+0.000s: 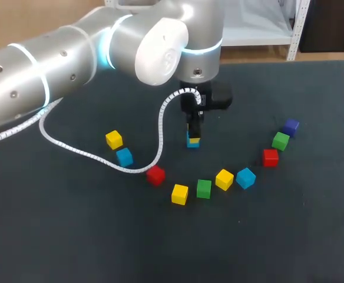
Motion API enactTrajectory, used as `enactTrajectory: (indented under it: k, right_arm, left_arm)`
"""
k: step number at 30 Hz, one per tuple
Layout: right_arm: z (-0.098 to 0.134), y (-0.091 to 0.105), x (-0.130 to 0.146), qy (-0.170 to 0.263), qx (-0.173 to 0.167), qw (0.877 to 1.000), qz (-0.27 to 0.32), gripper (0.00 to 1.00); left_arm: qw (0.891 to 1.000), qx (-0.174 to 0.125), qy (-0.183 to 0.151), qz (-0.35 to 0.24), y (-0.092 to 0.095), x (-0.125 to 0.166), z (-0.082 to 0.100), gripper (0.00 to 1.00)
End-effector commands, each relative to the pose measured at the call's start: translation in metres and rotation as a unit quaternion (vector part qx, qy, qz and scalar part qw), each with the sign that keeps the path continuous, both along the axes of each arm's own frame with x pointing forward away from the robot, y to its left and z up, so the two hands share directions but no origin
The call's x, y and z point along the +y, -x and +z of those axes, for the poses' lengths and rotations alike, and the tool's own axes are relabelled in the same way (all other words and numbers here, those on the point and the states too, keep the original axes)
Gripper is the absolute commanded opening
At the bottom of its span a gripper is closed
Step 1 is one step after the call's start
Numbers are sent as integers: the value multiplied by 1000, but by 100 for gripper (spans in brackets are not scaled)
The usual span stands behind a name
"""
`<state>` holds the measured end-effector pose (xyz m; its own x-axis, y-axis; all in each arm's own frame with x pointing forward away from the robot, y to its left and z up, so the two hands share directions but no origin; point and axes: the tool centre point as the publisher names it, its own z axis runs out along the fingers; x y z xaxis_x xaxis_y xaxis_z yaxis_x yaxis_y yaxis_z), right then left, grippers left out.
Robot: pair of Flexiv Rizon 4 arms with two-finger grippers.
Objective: Place the blue cubes, place green cubes on the blue cubes, place the yellow cubes on the green cubes, then place the red cubes on the yellow cubes, and place purple cube on the red cubes.
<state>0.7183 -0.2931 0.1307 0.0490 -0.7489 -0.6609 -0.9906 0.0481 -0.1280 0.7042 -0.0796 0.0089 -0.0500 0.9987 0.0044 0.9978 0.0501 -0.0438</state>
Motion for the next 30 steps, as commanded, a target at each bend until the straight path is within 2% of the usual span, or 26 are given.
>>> enactTrajectory:
  k: [1, 8, 18, 30]
  right_arm:
    - [0, 0, 0, -1, -1, 1000, 0, 100]
    - [0, 0, 0, -1, -1, 1000, 0, 100]
    - [0, 0, 0, -1, -1, 1000, 0, 100]
    - [0, 0, 0, -1, -1, 1000, 0, 100]
  left_arm:
    - [1000, 4, -3, 0, -3, -1, 1, 15]
    - [1000, 7, -1, 1, -2, -1, 1, 20]
    - [1000, 6, 1, -1, -2, -6, 2, 16]
    - [1000, 10, -1, -1, 1, -6, -2, 18]
